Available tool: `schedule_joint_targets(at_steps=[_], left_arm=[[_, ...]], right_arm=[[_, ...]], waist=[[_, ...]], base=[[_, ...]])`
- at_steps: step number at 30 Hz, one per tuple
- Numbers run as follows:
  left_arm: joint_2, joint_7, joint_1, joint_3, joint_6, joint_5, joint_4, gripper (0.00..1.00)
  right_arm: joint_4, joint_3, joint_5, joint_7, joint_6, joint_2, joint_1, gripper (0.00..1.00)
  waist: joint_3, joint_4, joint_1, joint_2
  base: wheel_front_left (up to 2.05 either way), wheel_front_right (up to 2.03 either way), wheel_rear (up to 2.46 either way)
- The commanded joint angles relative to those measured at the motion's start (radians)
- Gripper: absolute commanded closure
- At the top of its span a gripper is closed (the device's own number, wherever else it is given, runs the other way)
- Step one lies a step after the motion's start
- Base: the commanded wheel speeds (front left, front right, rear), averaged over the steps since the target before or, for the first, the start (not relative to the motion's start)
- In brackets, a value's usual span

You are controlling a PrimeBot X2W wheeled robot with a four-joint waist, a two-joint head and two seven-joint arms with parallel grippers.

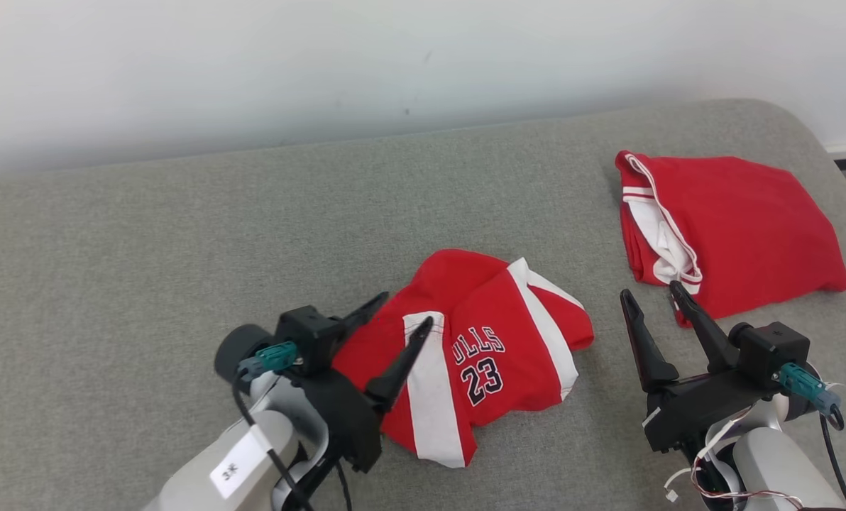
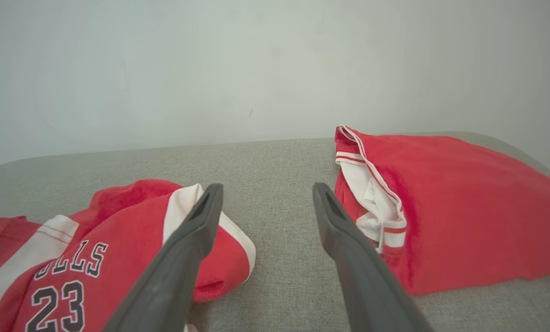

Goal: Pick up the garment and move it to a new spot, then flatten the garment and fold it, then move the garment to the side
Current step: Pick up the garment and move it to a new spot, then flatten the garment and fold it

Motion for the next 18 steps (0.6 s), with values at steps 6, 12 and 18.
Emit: schedule_joint_targets(at_steps=[6, 12, 18], left_arm=[[0.062, -0.027, 0.058, 0.044, 0.066, -0.005, -0.016, 0.00], [0.101, -0.032, 0.083, 0.067, 0.068, -0.034, 0.021, 0.00], [0.096, -0.014, 0.072, 0.061, 0.030, -0.056, 0.084, 0.00]], right_arm=[[-0.005, -0.006, 0.005, 0.003, -0.001, -0.006, 0.021, 0.00], [-0.009, -0.001, 0.009, 0.006, -0.001, -0.008, 0.022, 0.00], [-0.012, 0.009, 0.014, 0.010, -0.001, -0.009, 0.013, 0.00]], waist=[[-0.026, 0.026, 0.0000, -0.0001], [-0.031, 0.029, 0.0000, -0.0001], [-0.022, 0.020, 0.0000, -0.0001]], base=[[0.00, 0.00, 0.00], [0.00, 0.00, 0.00], [0.00, 0.00, 0.00]])
